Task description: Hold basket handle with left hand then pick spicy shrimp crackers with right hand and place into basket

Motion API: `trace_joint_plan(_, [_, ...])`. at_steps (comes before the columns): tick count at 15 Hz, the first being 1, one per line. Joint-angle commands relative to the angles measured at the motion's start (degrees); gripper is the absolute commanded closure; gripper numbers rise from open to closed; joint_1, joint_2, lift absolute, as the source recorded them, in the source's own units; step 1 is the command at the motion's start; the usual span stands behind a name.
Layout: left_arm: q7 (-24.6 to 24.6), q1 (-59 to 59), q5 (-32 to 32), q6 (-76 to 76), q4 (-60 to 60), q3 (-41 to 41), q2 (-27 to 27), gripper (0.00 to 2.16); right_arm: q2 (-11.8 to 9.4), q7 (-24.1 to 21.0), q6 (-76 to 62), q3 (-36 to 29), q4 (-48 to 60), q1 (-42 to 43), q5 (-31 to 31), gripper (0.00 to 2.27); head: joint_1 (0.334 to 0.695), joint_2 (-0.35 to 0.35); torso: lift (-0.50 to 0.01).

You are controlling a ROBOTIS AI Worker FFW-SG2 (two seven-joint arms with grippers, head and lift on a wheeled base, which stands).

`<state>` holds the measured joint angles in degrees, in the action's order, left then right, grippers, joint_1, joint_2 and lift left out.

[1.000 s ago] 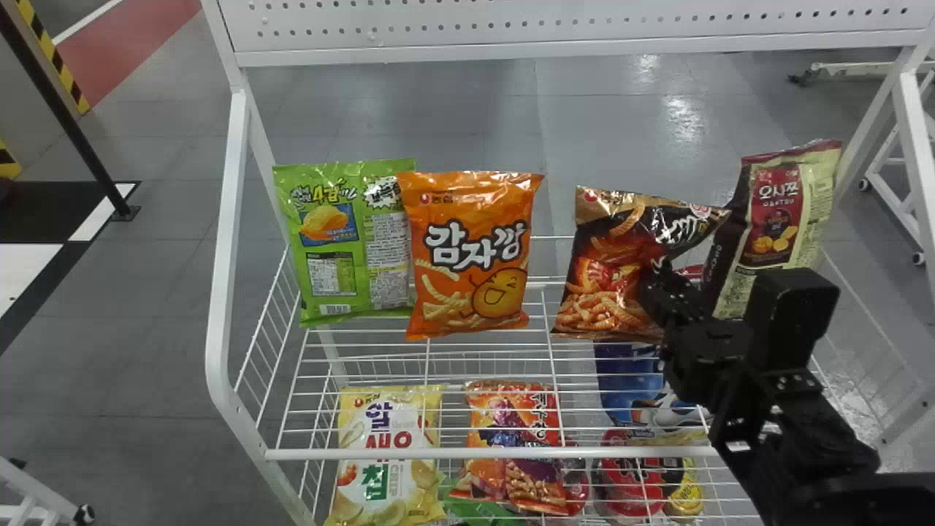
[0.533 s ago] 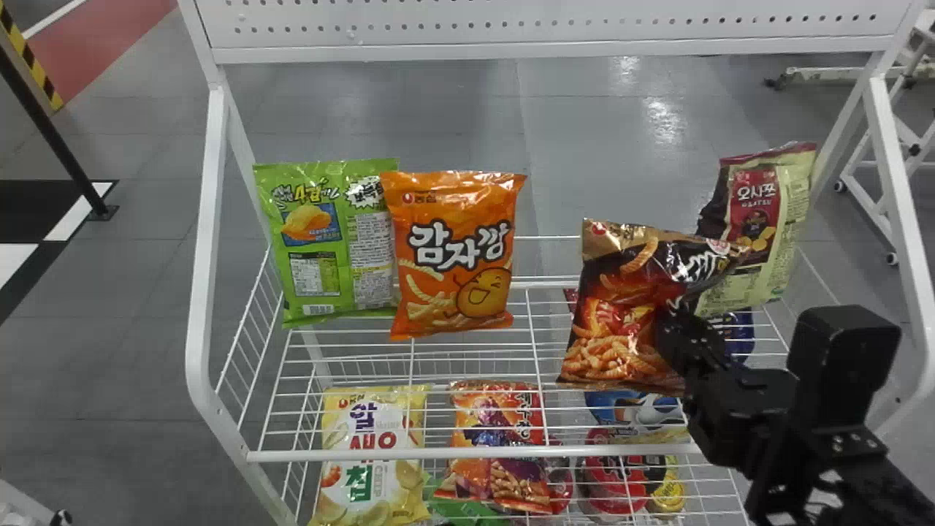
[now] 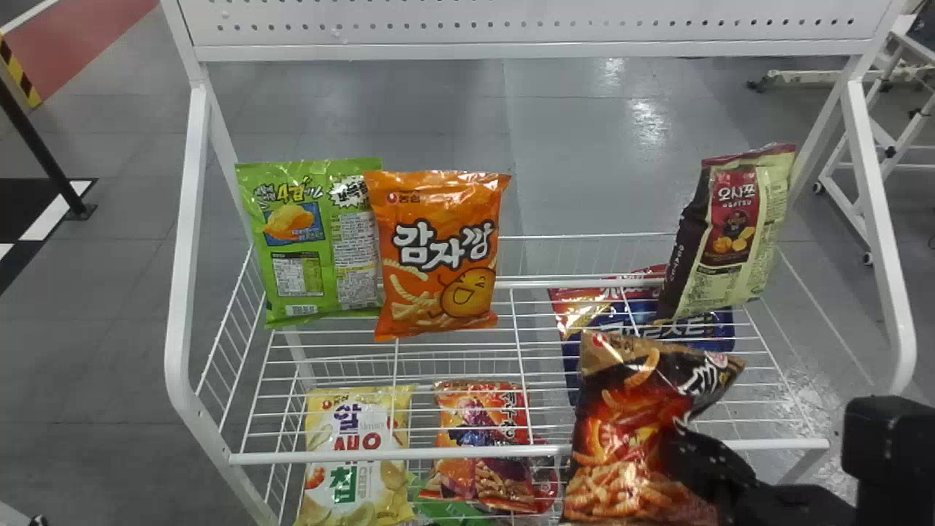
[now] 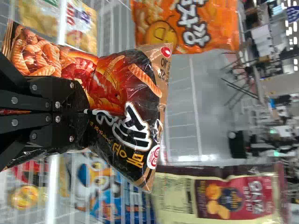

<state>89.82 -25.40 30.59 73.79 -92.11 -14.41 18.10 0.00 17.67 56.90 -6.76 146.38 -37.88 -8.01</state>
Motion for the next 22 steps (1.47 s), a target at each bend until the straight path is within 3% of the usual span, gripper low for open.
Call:
trace_joint_plan(1, [0.7, 0.0, 0.0, 0.0, 0.0, 0.0, 0.0, 2.15, 0.1, 2.4, 15.0, -5.3, 4.6, -0.7, -5.7, 2.05, 0.695, -0.009, -0.01])
trace_joint_plan(5, [0.7, 0.0, 0.0, 0.0, 0.0, 0.0, -0.1, 2.15, 0.1, 6.3, 26.4, -7.1, 5.9, -0.8, -8.2, 2.05, 0.695, -0.005, -0.01])
trace_joint_plan(8, [0.7, 0.0, -0.1, 0.0, 0.1, -0.1, -0.2, 2.15, 0.1, 8.5, 27.1, -4.2, 2.9, -0.9, -9.6, 2.05, 0.695, 0.047, -0.01])
trace_joint_plan(10, [0.7, 0.0, 0.0, 0.0, 0.1, -0.2, -0.2, 2.15, 0.1, 8.5, 26.0, -0.5, -0.1, -0.4, -9.3, 2.05, 0.695, 0.1, -0.01])
trace_joint_plan(11, [0.7, -0.1, 0.0, 0.0, 0.1, -0.2, -0.2, 2.15, 0.1, 8.5, 25.5, 1.5, -2.2, 0.3, -8.6, 2.05, 0.695, 0.172, -0.01])
trace_joint_plan(16, [0.7, -0.2, 0.0, 0.0, 0.1, -0.1, -0.3, 2.15, 0.1, 7.6, 22.3, 11.2, -8.7, 2.9, -6.3, 2.04, 0.695, 0.35, -0.01])
trace_joint_plan(18, [0.7, -0.3, 0.0, 0.0, 0.1, -0.2, -0.3, 2.15, 0.1, 6.9, 22.5, 14.5, -10.4, 4.1, -4.5, 2.02, 0.695, 0.35, -0.01])
trace_joint_plan(20, [0.7, -0.4, 0.0, -0.2, 0.1, -0.3, -0.3, 2.15, 0.1, 6.7, 21.6, 17.0, -14.1, 6.2, -4.0, 1.84, 0.695, 0.35, -0.01])
trace_joint_plan(21, [0.7, -0.4, 0.0, -0.2, 0.1, -0.3, -0.3, 2.15, 0.1, 6.7, 19.5, 18.5, -16.4, 6.9, -3.9, 1.56, 0.695, 0.35, -0.01])
trace_joint_plan(22, [0.7, -0.4, 0.0, -0.2, 0.0, -0.2, -0.4, 2.15, 0.1, 6.9, 17.6, 19.7, -17.8, 7.3, -4.0, 1.13, 0.695, 0.35, -0.01])
